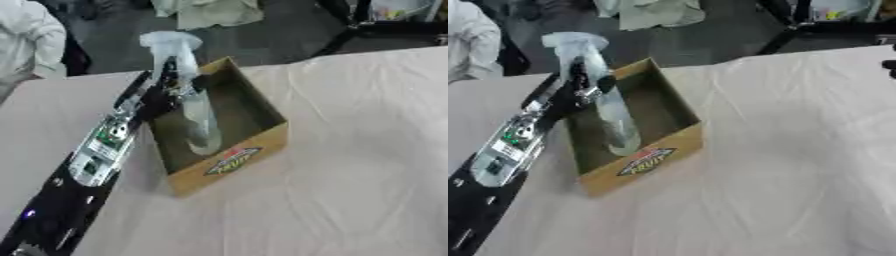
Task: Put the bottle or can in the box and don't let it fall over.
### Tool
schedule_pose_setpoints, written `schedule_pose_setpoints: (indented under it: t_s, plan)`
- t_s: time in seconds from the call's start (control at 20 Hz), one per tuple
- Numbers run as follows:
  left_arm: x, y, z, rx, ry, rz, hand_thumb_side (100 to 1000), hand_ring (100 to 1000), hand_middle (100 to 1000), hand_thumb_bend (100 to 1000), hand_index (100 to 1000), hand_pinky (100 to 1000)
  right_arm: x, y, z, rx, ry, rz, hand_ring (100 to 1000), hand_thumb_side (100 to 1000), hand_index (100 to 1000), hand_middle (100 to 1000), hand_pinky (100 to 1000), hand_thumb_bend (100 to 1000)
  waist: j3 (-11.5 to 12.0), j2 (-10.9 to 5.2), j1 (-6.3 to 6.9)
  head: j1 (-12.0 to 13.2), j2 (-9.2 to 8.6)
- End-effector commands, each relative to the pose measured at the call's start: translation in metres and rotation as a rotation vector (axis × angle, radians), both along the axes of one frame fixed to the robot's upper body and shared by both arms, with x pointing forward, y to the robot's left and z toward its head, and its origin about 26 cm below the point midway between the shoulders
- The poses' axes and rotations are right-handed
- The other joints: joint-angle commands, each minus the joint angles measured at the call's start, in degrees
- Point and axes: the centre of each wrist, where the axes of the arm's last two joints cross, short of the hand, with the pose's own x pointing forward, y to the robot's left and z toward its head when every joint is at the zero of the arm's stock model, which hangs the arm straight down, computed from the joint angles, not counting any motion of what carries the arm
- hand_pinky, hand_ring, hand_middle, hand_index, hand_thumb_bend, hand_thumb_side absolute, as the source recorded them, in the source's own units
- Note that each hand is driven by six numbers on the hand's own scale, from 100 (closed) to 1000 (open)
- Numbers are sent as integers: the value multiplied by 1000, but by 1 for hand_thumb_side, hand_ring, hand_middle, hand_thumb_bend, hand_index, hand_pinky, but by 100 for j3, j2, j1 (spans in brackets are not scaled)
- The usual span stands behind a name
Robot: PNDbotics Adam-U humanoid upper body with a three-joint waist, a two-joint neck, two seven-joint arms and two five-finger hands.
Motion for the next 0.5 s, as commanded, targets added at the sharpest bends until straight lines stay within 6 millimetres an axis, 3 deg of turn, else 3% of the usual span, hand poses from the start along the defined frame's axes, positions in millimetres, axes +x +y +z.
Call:
schedule_pose_setpoints:
  t_s: [0.05, 0.5]
  plan:
    - [-4, 14, 16, 4, -45, 27, 668, 903, 861, 614, 840, 955, -4, -8, 13, -9, -32, -12, 744, 768, 845, 786, 870, 100, 21, -190, -39, -16, -52]
    - [-9, 24, 14, -1, -51, 46, 671, 898, 856, 604, 834, 949, -4, -9, 13, -4, -33, -14, 746, 768, 845, 787, 871, 100, 70, -187, -79, -24, -59]
